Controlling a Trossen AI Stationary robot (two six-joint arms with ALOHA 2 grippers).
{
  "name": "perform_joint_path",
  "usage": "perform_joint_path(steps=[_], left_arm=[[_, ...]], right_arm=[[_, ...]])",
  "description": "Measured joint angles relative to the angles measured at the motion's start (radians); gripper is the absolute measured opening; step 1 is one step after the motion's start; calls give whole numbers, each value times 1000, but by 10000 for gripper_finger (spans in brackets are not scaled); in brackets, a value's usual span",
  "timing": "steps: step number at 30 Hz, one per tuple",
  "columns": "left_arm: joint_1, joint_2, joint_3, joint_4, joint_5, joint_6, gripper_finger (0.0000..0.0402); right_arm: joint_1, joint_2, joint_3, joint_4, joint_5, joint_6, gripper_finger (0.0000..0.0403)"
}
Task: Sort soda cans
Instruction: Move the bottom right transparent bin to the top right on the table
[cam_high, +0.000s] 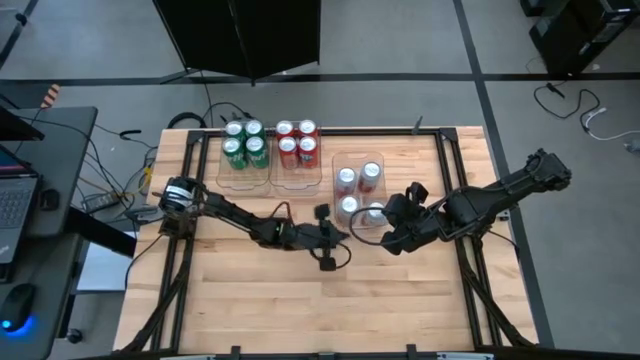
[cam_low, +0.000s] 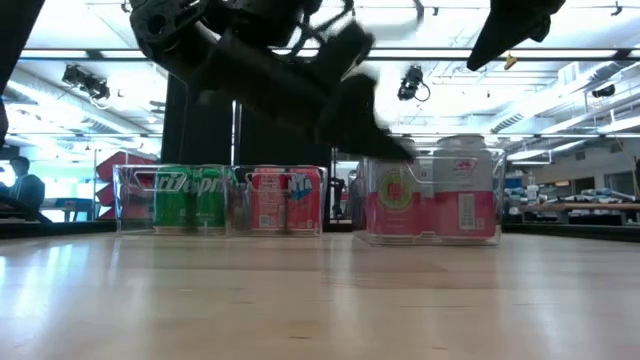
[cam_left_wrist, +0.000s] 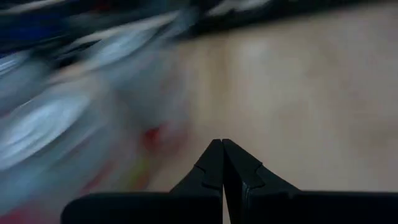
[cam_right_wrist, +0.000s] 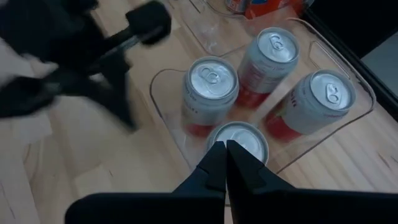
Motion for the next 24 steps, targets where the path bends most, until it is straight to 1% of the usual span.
perform_joint_path(steps=[2,4,5,7,14,17,20,22,24], left_arm=[[7,-3,0,63,201,-21,0],[9,8,1,124,347,-35,0],[10,21,7,152,396,-37,0],[19,46,23,177,436,-38,0],[43,180,193,183,441,-9,0],[44,218,264,145,387,15,0],[43,220,297,65,297,60,0],[46,203,287,41,244,59,0],[48,177,267,36,221,60,0]], right_arm=[[2,0,0,-6,1,-5,0],[2,0,0,-10,15,-6,0],[2,0,0,-17,24,-5,0],[1,0,0,-33,30,-4,0],[-25,1,0,-119,63,74,0],[-28,1,0,-136,82,95,0],[-28,1,0,-141,94,109,0],[-22,1,0,-144,94,113,0],[-6,1,0,-151,87,137,0]])
